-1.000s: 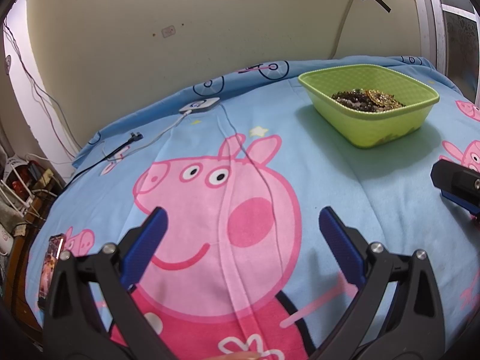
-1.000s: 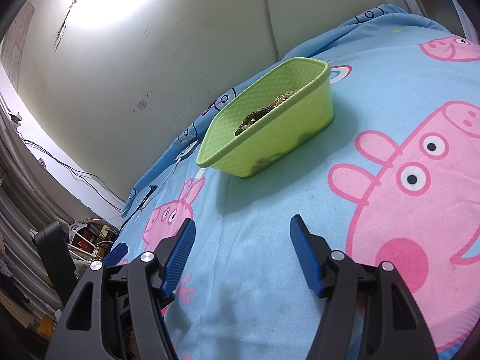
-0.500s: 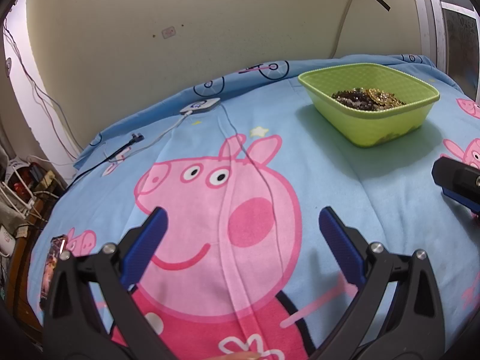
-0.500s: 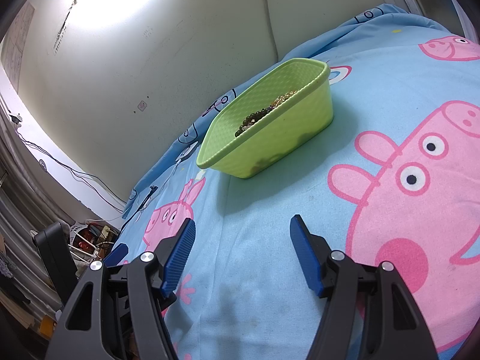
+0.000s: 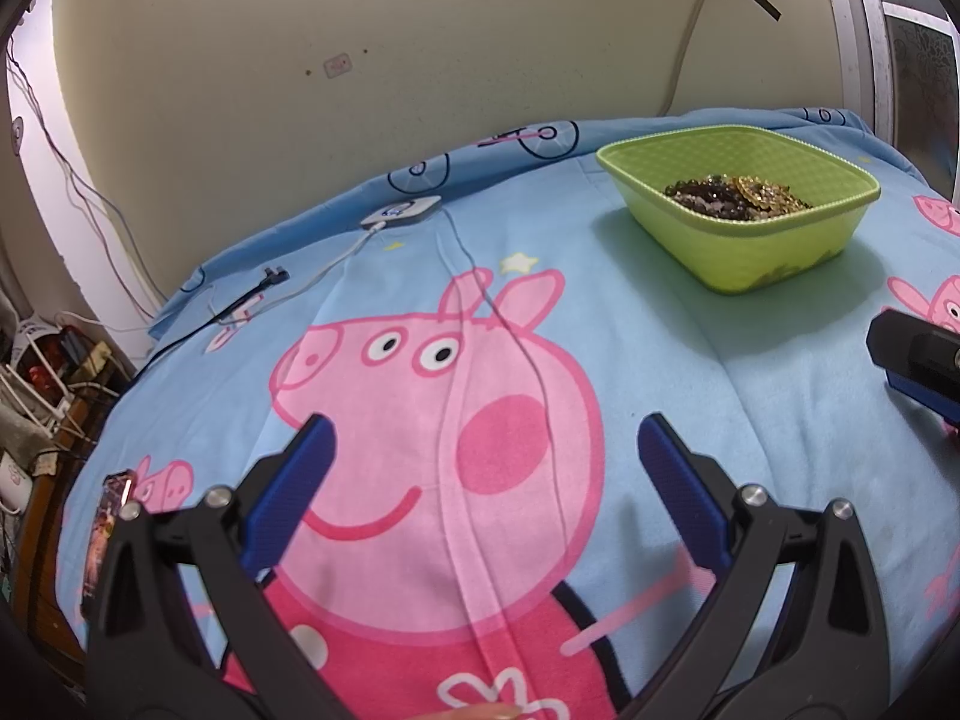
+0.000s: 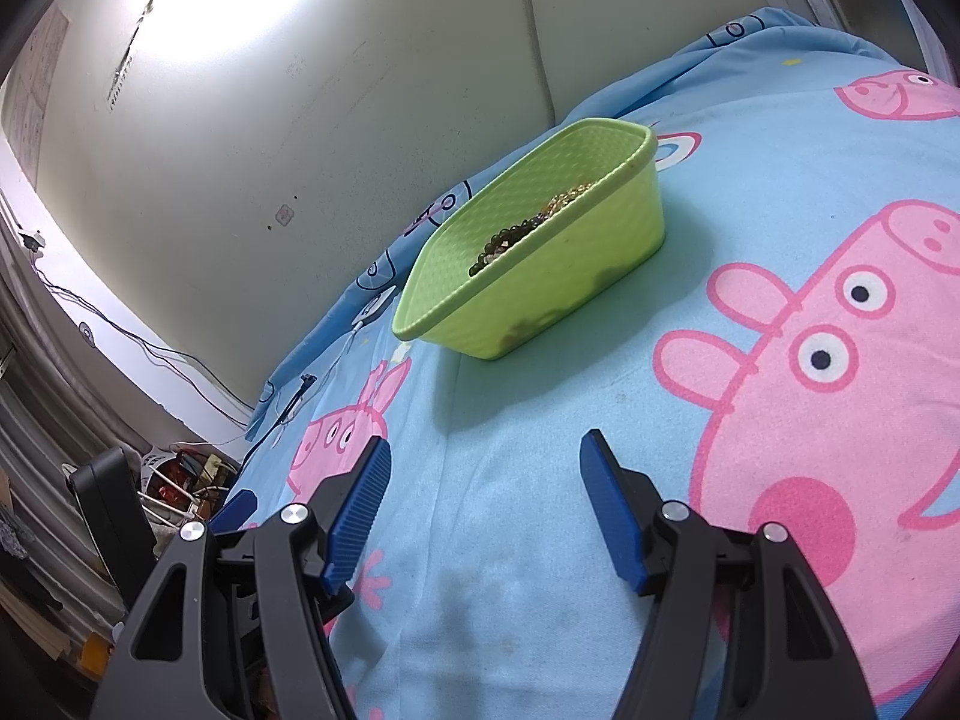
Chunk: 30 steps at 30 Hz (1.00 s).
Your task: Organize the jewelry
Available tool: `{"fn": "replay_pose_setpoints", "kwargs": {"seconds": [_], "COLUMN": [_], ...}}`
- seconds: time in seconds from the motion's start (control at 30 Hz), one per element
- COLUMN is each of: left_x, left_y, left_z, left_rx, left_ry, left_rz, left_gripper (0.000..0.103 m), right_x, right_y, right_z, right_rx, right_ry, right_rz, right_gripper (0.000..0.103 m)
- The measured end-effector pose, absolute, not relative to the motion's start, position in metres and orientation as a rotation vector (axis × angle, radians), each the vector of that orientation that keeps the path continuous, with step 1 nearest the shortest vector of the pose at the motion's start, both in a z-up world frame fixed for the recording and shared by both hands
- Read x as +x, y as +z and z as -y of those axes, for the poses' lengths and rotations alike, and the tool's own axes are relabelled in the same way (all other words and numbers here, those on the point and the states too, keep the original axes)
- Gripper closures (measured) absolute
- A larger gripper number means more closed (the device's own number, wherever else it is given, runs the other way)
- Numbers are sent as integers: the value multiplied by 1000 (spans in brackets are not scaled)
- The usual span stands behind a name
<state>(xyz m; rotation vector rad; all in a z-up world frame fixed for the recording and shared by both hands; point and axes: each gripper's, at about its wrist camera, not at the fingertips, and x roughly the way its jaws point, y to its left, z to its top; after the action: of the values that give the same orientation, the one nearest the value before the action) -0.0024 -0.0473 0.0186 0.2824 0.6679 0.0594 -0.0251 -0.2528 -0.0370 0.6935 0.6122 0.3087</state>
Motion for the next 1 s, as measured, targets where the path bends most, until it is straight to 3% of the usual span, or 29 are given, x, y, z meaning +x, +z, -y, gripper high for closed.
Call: {"fn": "replay_pose_setpoints", "kwargs": {"seconds": [1.0], "left_x": [-3], "left_y": [18], "left_z": [43], "left_rx": [297], "left_ry": [59], "left_rz": [-672], "left_gripper": [6], "right_x": [-20], "right_y": [-38], "right_z": [257], "right_rx": [699], "right_ry": [313], "right_rz": [-605], "right_gripper": [56]}}
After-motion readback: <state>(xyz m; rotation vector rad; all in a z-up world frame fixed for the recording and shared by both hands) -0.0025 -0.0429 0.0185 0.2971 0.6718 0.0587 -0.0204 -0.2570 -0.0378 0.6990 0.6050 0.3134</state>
